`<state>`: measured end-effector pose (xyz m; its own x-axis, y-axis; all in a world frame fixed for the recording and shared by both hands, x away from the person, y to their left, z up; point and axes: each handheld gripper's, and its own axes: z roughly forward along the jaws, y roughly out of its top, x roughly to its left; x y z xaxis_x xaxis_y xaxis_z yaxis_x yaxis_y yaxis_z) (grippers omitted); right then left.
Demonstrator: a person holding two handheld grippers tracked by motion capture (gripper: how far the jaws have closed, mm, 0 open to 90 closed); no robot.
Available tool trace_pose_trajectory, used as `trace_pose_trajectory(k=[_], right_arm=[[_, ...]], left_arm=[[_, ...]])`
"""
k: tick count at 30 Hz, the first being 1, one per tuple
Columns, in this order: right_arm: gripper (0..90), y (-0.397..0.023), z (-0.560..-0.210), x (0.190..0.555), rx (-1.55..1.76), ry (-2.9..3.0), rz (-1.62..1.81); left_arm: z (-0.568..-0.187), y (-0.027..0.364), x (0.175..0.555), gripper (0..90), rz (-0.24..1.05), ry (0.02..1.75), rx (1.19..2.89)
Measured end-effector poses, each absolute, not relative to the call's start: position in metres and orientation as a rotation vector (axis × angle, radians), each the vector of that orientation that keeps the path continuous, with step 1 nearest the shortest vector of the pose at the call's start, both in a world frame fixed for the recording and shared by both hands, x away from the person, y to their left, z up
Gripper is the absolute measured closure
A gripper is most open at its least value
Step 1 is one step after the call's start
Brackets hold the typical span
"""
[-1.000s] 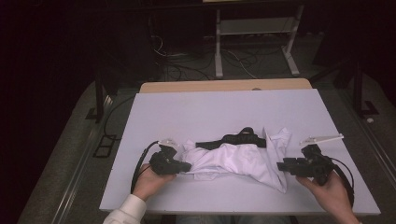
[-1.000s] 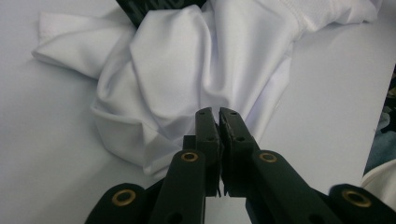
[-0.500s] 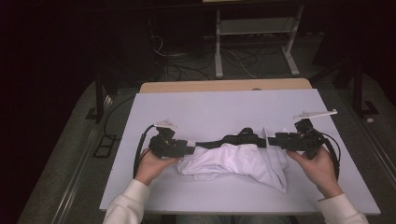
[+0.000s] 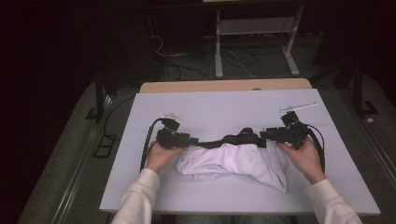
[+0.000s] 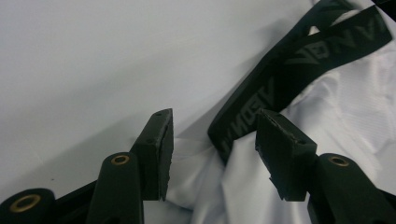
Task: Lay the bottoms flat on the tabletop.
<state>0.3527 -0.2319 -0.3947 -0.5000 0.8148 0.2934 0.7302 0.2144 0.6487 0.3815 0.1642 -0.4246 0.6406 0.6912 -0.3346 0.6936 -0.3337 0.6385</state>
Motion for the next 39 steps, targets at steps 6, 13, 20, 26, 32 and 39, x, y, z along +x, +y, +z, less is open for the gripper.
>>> trace_pose_trajectory(k=[6,13,20,26,32,39], right_arm=[[53.3,-0.23,-0.412,0.369,1.558,2.369,1.046],[81.9,-0.231,-0.421,0.373,1.581,2.405,0.988],[87.0,-0.259,-0.414,0.365,1.646,2.325,1.021],[87.1,-0.295,-0.413,0.35,1.755,2.211,1.017],[87.0,-0.318,-0.431,0.336,1.885,2.191,0.966],[69.7,-0.329,-0.437,0.332,1.955,2.14,0.951]], left_arm=[[-0.439,0.159,0.389,55.7,-0.083,1.092,2.08],[-0.448,0.151,0.391,81.2,-0.19,1.072,2.105],[-0.438,0.156,0.389,86.3,-0.114,1.052,2.064],[-0.43,0.171,0.388,86.4,-0.039,1.076,2.006],[-0.43,0.185,0.386,86.4,-0.025,1.107,1.964],[-0.432,0.187,0.385,86.3,-0.02,1.106,1.964]])
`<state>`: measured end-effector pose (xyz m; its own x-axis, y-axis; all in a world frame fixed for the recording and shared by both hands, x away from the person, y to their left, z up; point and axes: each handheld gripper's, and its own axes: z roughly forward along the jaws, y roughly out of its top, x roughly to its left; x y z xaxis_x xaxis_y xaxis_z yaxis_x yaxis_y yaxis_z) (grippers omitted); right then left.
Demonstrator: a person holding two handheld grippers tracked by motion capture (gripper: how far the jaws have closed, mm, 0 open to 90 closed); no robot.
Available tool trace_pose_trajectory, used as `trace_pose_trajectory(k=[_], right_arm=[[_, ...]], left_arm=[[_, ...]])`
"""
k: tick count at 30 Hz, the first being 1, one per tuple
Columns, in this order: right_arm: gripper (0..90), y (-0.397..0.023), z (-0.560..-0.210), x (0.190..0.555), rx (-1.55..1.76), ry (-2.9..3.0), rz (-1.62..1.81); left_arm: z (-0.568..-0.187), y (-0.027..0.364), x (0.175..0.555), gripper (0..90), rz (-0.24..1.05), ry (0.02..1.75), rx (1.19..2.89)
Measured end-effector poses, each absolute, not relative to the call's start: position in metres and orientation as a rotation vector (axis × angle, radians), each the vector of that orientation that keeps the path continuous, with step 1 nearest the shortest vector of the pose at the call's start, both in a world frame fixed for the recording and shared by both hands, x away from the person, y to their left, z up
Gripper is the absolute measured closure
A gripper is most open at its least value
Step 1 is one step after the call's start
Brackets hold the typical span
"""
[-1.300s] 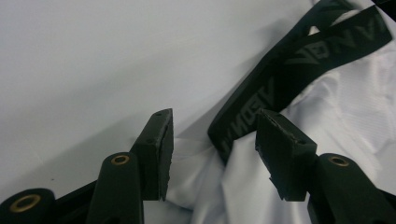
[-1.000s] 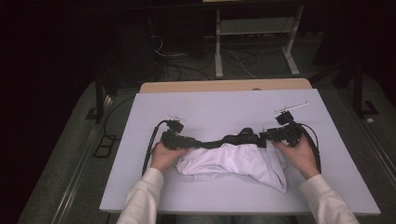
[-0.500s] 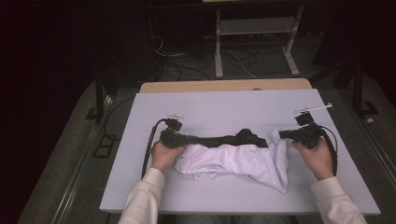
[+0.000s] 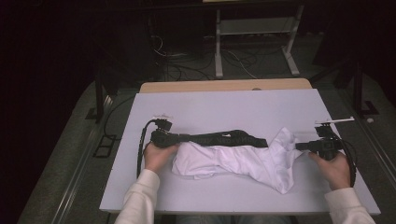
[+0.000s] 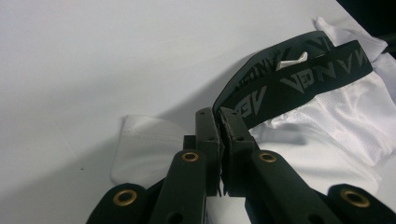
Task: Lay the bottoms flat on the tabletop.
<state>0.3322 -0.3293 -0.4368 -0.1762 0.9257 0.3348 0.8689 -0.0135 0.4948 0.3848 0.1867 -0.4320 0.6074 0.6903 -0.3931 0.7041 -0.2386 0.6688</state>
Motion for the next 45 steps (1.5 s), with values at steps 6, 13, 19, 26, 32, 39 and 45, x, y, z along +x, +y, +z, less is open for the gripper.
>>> trace_pose_trajectory(k=[6,13,19,26,32,39,45], right_arm=[[59.7,-0.32,-0.41,0.332,1.808,2.064,1.057],[55.6,-0.289,-0.41,0.35,1.706,2.198,1.149],[51.1,-0.263,-0.423,0.365,1.676,2.32,1.121],[48.1,-0.249,-0.438,0.373,1.692,2.394,1.086],[46.4,-0.245,-0.444,0.375,1.713,2.417,1.07],[44.8,-0.243,-0.45,0.376,1.74,2.431,1.063],[54.2,-0.24,-0.451,0.373,1.753,2.437,1.062]], left_arm=[[-0.433,0.187,0.386,86.3,-0.024,1.1,1.965],[-0.434,0.185,0.387,86.3,-0.023,1.091,1.975],[-0.435,0.185,0.387,86.2,-0.025,1.092,1.977],[-0.436,0.184,0.388,86.2,-0.027,1.092,1.983],[-0.437,0.184,0.388,86.2,-0.025,1.093,1.989],[-0.437,0.184,0.388,86.2,-0.024,1.095,1.994],[-0.437,0.184,0.388,86.2,-0.021,1.094,2.0]])
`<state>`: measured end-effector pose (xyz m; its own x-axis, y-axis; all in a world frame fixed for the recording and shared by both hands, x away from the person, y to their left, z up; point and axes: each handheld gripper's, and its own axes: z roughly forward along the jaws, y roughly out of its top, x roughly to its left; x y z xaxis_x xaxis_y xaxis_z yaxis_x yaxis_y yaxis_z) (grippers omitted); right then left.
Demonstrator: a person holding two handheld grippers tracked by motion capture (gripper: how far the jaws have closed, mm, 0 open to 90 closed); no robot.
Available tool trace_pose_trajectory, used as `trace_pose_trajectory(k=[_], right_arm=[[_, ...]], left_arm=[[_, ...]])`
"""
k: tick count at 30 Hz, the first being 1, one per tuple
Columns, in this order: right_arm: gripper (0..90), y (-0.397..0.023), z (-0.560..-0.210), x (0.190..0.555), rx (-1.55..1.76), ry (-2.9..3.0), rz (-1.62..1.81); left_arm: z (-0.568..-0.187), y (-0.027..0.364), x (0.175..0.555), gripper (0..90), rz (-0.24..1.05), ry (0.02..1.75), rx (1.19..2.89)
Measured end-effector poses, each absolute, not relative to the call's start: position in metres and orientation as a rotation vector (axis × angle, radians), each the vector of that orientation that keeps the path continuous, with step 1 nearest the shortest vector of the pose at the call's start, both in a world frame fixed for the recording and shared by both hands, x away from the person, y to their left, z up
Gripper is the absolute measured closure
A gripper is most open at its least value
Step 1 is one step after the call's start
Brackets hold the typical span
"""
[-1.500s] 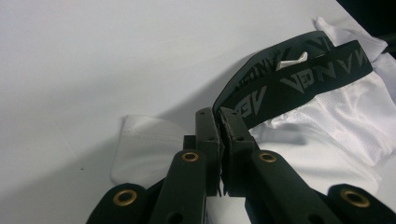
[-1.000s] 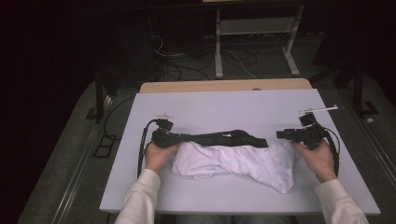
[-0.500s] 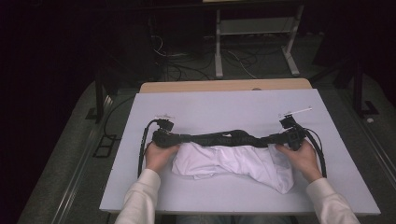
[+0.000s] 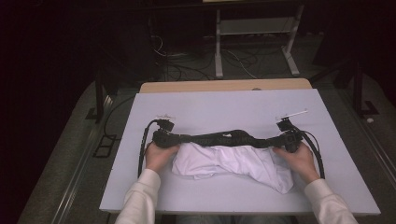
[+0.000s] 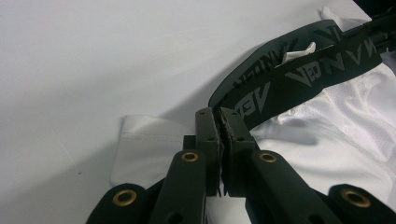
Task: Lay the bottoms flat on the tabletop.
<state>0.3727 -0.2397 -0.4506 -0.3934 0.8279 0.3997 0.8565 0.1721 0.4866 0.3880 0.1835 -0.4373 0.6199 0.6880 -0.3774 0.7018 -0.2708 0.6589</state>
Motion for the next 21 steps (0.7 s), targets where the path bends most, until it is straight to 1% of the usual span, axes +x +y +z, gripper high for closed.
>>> trace_pose_trajectory(k=[1,2,3,4,5,6,7,9,16,21], right_arm=[[56.5,-0.239,-0.451,0.372,-1.708,-2.383,-1.031],[62.6,-0.236,-0.451,0.369,-1.721,-2.426,-1.024],[62.6,-0.236,-0.451,0.369,-1.721,-2.426,-1.024],[65.6,-0.234,-0.451,0.368,-1.728,-2.446,-1.018],[72.6,-0.232,-0.451,0.366,-1.741,-2.467,-1.019],[72.6,-0.232,-0.451,0.366,-1.741,-2.467,-1.019],[78.4,-0.232,-0.452,0.366,-1.727,-2.459,-1.027],[83.2,-0.232,-0.453,0.367,-1.713,-2.427,-1.054],[84.7,-0.235,-0.449,0.367,-1.703,-2.437,-1.091],[84.7,-0.244,-0.443,0.367,-1.716,-2.428,-1.154]], left_arm=[[-0.437,0.183,0.388,86.1,-0.02,1.093,1.998],[-0.437,0.183,0.388,86.2,-0.02,1.093,1.998],[-0.437,0.183,0.388,86.2,-0.02,1.094,1.997],[-0.437,0.183,0.388,86.2,-0.019,1.094,1.998],[-0.437,0.183,0.388,86.2,-0.017,1.092,1.999],[-0.437,0.183,0.388,86.2,-0.016,1.09,1.999],[-0.437,0.183,0.387,86.2,-0.014,1.088,2.0],[-0.436,0.183,0.387,86.2,-0.007,1.081,2.002],[-0.434,0.182,0.387,86.0,0.011,1.061,1.991],[-0.429,0.183,0.387,85.8,0.033,1.036,1.947]])
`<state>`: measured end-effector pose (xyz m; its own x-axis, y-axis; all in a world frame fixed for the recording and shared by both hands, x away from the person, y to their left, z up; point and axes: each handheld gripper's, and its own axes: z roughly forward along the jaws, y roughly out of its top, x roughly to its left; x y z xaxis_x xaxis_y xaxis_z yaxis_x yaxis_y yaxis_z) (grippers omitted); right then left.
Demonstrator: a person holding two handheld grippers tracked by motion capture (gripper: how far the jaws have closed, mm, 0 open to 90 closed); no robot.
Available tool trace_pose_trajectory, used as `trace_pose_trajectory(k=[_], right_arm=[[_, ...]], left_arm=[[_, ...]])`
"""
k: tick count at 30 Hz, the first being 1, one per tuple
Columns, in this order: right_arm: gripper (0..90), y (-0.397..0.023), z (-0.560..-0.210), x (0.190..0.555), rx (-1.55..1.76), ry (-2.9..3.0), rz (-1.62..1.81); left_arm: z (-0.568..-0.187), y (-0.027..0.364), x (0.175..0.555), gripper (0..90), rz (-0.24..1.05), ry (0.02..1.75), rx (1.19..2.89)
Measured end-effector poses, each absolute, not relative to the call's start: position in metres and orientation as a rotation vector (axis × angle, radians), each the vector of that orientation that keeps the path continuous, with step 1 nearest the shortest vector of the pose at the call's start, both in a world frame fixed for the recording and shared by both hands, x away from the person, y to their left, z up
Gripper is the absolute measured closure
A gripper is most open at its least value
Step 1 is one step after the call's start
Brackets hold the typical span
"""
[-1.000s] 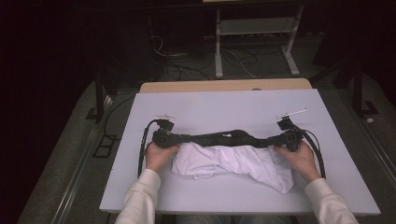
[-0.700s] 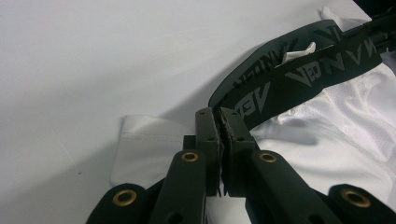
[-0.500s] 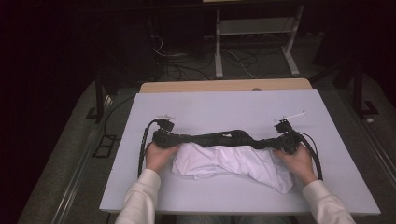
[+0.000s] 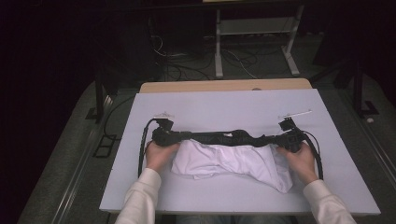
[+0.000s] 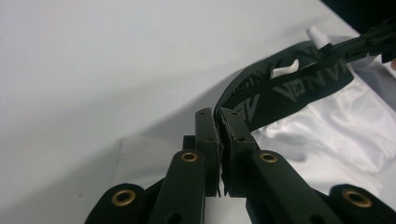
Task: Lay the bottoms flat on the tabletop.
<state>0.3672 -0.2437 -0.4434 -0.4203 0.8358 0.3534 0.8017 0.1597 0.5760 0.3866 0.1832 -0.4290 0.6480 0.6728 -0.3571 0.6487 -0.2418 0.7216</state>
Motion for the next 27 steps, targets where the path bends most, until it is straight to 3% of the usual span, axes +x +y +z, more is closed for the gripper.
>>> trace_pose_trajectory(k=[7,9,12,13,14,16,27], right_arm=[[84.8,-0.247,-0.44,0.367,1.65,2.335,1.149],[84.7,-0.247,-0.44,0.368,1.65,2.335,1.151],[84.7,-0.247,-0.44,0.368,1.647,2.338,1.15],[84.7,-0.247,-0.441,0.368,1.648,2.341,1.15],[84.7,-0.247,-0.441,0.369,1.65,2.343,1.145],[84.7,-0.248,-0.441,0.369,1.649,2.342,1.145],[85.3,-0.252,-0.432,0.375,1.615,2.315,1.163]], left_arm=[[-0.432,0.181,0.393,84.6,0.028,1.035,1.923],[-0.436,0.18,0.397,77.3,0.007,1.04,1.912],[-0.441,0.178,0.402,75.1,-0.026,1.051,1.911],[-0.443,0.177,0.403,75.4,-0.03,1.055,1.929],[-0.444,0.175,0.404,83.4,-0.023,1.054,1.954],[-0.443,0.172,0.404,85.3,-0.008,1.054,1.974],[-0.426,0.176,0.406,86.2,0.093,1.047,1.95]])
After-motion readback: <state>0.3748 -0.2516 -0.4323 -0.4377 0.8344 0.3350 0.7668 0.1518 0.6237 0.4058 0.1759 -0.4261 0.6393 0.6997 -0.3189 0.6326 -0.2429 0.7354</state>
